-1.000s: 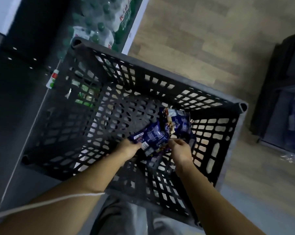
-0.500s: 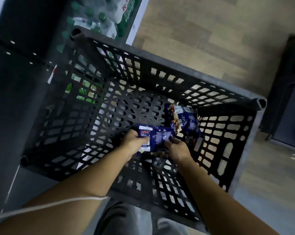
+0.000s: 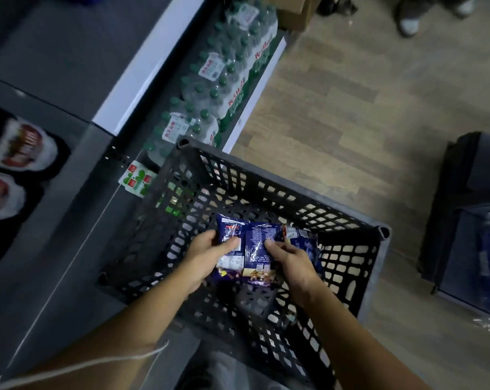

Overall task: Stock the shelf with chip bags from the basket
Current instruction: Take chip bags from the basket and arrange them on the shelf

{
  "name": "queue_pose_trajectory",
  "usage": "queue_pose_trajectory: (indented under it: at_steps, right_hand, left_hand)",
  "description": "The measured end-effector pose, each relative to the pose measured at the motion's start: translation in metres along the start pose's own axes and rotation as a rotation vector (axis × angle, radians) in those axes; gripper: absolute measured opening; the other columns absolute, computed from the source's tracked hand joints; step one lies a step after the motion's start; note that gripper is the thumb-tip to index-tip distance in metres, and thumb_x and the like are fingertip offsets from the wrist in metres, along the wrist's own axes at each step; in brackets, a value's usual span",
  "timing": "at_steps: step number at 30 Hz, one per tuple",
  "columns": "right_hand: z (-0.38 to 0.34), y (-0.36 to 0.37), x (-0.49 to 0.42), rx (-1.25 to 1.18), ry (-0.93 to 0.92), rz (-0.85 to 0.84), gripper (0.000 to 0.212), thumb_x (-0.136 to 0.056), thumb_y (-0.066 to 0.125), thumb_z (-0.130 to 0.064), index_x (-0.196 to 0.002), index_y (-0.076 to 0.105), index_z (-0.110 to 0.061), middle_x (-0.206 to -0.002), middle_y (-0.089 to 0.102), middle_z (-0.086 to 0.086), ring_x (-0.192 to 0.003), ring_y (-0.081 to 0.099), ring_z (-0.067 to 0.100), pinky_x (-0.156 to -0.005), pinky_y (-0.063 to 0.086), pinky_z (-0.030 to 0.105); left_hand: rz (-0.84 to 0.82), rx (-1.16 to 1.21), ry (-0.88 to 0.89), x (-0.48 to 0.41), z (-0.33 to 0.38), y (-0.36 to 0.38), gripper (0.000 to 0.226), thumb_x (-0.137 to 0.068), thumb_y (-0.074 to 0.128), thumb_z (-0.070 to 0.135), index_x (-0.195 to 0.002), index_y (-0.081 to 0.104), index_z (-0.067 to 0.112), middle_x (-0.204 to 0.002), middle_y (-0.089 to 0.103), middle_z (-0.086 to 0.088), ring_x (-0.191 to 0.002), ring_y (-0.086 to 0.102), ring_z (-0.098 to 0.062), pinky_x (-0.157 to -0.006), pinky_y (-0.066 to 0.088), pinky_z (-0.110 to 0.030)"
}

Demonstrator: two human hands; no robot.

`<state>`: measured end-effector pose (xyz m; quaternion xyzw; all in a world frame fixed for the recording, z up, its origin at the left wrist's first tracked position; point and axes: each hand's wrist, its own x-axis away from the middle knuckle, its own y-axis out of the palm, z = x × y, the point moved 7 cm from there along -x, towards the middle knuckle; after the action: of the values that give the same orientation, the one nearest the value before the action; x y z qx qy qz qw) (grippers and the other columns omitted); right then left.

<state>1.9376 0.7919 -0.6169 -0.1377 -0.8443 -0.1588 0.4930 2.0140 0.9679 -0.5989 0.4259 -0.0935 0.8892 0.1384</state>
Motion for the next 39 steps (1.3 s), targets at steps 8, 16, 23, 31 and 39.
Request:
queue_pose_trajectory:
  at_steps: [8, 16, 23, 31, 39]
  right_hand:
    - [-0.079, 0.044, 0.058, -0.103, -0.145, -0.189, 0.031, -0.087, 0.074, -0.017, -0.11, 0.06, -0.001, -0.096, 0.072, 0.021, -0.078, 0.071, 0.031, -0.068, 0.059, 0.038]
    - [-0.164, 0.092, 0.138, -0.069, -0.356, -0.276, 0.016, -0.093, 0.069, -0.007, -0.106, 0.064, 0.0, -0.094, 0.076, 0.019, -0.077, 0.073, 0.031, -0.066, 0.059, 0.038]
    - [-0.235, 0.153, 0.221, -0.042, -0.501, -0.451, 0.027, -0.084, 0.074, -0.018, -0.105, 0.062, -0.005, -0.093, 0.075, 0.019, -0.074, 0.072, 0.03, -0.065, 0.059, 0.037]
    - [-0.293, 0.221, 0.301, 0.074, -0.634, -0.605, 0.014, -0.094, 0.068, -0.018, -0.104, 0.063, -0.01, -0.09, 0.075, 0.011, -0.069, 0.071, 0.025, -0.065, 0.06, 0.038]
    - [-0.329, 0.283, 0.358, 0.161, -0.733, -0.681, 0.057, -0.085, 0.081, -0.029, -0.13, 0.057, -0.005, -0.116, 0.073, 0.019, -0.098, 0.073, 0.036, -0.092, 0.056, 0.059]
  left_hand:
    - [0.114, 0.103, 0.193, 0.063, 0.077, -0.029, 0.028, -0.085, 0.075, 0.016, -0.112, 0.068, 0.012, -0.102, 0.077, -0.008, -0.088, 0.075, -0.024, -0.073, 0.059, -0.034]
    - [0.206, 0.167, 0.4, 0.147, 0.164, -0.063, 0.025, -0.086, 0.073, 0.015, -0.11, 0.069, 0.008, -0.099, 0.077, -0.008, -0.088, 0.075, -0.027, -0.072, 0.059, -0.034]
    - [0.317, 0.249, 0.602, 0.238, 0.247, -0.101, 0.018, -0.088, 0.07, 0.007, -0.106, 0.068, 0.005, -0.095, 0.078, -0.01, -0.081, 0.075, -0.022, -0.065, 0.059, -0.027]
    - [0.481, 0.313, 0.777, 0.33, 0.298, -0.154, 0.032, -0.088, 0.072, 0.011, -0.116, 0.058, 0.007, -0.104, 0.073, -0.011, -0.086, 0.073, -0.018, -0.067, 0.057, -0.027]
    - [0.634, 0.296, 0.909, 0.403, 0.327, -0.199, 0.026, -0.09, 0.069, 0.005, -0.11, 0.053, 0.004, -0.096, 0.071, -0.011, -0.079, 0.07, -0.015, -0.062, 0.054, -0.017]
